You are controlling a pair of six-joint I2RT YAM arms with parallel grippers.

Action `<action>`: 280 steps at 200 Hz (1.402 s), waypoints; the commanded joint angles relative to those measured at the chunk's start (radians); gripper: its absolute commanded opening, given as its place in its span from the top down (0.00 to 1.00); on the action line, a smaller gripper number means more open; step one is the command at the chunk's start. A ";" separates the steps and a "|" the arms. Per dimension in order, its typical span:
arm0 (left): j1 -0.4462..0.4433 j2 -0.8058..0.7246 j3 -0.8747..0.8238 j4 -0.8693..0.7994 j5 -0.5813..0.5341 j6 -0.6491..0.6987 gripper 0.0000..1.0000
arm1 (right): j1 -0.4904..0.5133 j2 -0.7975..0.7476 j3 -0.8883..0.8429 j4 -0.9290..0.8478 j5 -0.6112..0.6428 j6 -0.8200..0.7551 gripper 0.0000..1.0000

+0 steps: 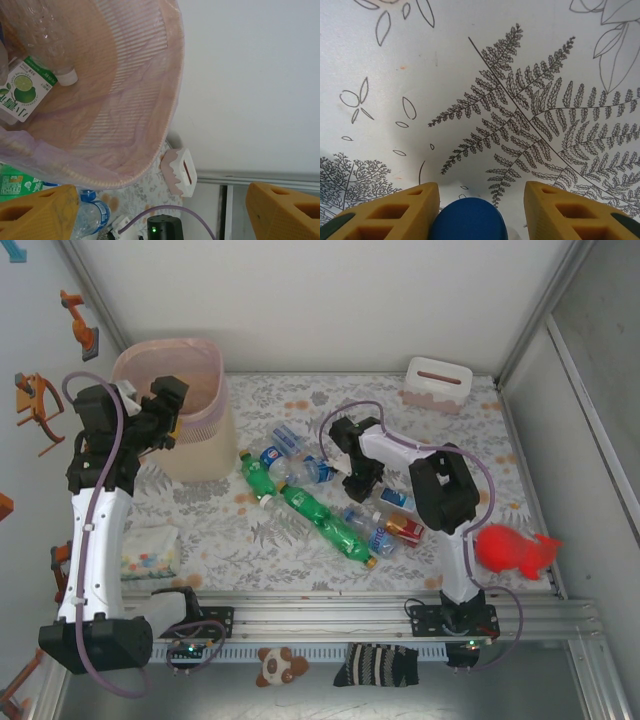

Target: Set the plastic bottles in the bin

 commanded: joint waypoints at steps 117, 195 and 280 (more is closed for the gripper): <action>-0.012 -0.020 -0.052 0.105 0.038 -0.019 0.14 | -0.040 -0.165 0.020 0.025 0.150 -0.018 0.76; -0.052 -0.048 -0.156 0.375 0.114 -0.126 0.13 | -0.050 -0.553 -0.060 0.335 0.034 0.052 0.81; -0.228 0.093 -0.097 0.517 0.246 -0.257 0.10 | -0.050 -0.958 -0.350 0.812 -0.365 -0.194 0.89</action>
